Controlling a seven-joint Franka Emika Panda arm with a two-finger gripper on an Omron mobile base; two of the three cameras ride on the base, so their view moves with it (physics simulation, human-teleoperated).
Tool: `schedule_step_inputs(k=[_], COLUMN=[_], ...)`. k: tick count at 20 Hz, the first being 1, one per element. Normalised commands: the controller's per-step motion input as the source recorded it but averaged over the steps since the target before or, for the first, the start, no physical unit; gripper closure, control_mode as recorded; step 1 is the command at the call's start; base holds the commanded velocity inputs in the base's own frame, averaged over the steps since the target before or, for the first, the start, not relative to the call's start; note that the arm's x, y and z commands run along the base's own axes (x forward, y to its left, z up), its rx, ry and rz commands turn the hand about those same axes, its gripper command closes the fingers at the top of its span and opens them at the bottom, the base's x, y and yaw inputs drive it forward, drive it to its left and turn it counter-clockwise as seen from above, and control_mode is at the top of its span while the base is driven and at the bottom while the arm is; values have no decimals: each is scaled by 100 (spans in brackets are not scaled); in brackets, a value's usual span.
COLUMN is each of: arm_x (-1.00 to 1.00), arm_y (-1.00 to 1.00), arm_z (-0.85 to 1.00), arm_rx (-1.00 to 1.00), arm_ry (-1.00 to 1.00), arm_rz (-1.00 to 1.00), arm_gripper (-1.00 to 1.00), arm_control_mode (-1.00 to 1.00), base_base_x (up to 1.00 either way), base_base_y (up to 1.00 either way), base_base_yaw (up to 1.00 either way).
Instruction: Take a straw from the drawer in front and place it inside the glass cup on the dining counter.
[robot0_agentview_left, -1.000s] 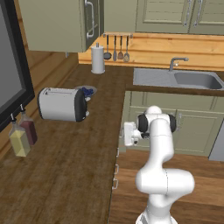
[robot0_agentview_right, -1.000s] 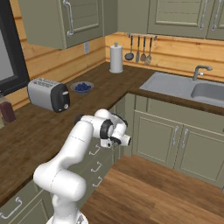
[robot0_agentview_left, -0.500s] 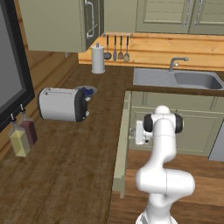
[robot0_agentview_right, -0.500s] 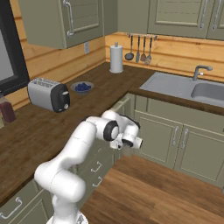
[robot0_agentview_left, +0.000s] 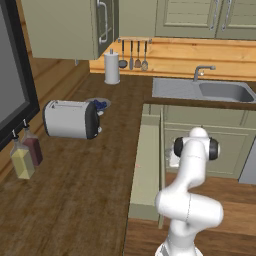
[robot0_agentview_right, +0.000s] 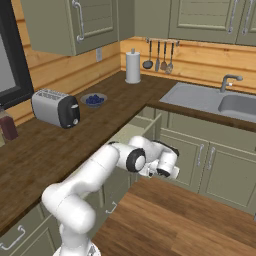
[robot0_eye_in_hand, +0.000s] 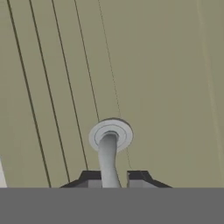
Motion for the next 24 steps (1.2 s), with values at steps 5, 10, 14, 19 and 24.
schedule_step_inputs(k=[5, 10, 14, 19, 24], arm_x=[-4, -1, -14, -31, -85], arm_y=[-64, -3, -36, -26, 21], arm_z=[-2, -7, 1, 9, 46], arm_rx=[13, 0, 0, 0, -11], arm_ry=[2, 9, 16, 6, 0], arm_rz=[5, -2, -7, -2, -3], arm_gripper=[-100, -100, -100, -100, -100], arm_control_mode=[-100, -100, -100, -100, -100], base_base_x=[0, 0, 0, 0, 0], base_base_y=[0, 0, 0, 0, 0], base_base_yaw=[0, 0, 0, 0, 0])
